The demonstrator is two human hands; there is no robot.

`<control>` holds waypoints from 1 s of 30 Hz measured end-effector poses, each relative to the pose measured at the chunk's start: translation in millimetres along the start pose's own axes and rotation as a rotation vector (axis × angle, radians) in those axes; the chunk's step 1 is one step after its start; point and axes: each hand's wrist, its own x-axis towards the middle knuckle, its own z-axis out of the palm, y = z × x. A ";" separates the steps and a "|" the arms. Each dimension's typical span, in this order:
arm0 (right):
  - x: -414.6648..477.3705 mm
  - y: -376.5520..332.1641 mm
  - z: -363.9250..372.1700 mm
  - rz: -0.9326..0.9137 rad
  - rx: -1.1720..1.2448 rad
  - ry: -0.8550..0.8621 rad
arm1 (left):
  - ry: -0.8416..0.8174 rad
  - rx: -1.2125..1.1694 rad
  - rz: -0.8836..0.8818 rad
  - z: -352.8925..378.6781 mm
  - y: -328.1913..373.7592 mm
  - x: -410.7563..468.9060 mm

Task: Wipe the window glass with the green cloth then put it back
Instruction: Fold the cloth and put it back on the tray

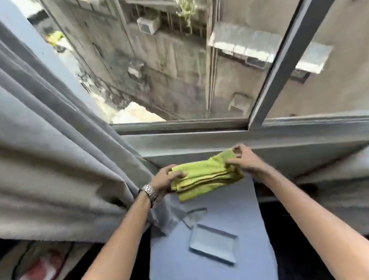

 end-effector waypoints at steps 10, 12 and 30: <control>2.4 371.3 147.0 0.563 0.268 -0.043 | 0.263 0.078 -0.343 93.5 -315.9 96.3; -0.2 381.4 163.5 0.578 0.277 0.010 | 0.279 0.122 -0.340 92.7 -320.8 103.1; 85.9 434.5 184.6 0.196 -0.414 0.115 | 0.221 0.969 -0.226 102.7 -407.3 155.6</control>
